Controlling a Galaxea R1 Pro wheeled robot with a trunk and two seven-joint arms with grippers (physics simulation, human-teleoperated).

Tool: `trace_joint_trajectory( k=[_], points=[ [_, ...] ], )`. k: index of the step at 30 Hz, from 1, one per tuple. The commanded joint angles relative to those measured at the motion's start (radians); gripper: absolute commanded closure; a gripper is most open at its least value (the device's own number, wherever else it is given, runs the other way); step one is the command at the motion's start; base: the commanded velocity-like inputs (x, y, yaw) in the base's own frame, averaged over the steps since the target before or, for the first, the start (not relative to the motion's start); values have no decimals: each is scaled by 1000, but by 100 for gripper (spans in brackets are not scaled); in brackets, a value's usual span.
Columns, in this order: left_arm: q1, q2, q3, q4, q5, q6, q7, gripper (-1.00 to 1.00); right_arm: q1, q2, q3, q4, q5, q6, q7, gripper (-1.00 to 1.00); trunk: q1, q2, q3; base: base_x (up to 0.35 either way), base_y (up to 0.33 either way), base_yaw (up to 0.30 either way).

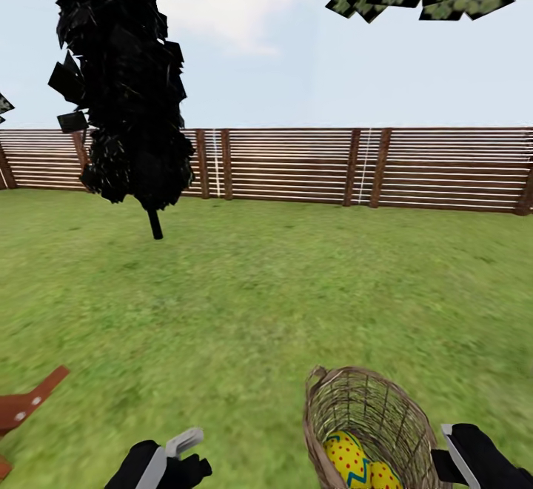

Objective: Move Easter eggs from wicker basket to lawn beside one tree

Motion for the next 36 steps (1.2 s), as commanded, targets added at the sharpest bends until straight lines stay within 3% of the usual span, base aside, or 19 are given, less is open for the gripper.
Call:
trace_joint_trajectory(
  k=[1,7,36],
  points=[
    [0,-1,4,-2,10,6,8,-100,-1,0,-1,-1,-1,4,-2,100,0,-1,0,0,-341,-207],
    [0,-1,4,-2,10,6,8,-100,-1,0,-1,-1,-1,4,-2,100,0,-1,5,-16,-340,-159],
    [0,-6,4,-2,10,5,8,-100,-1,0,-1,0,-1,4,-3,100,0,-1,5,-29,-338,-1]
  ],
)
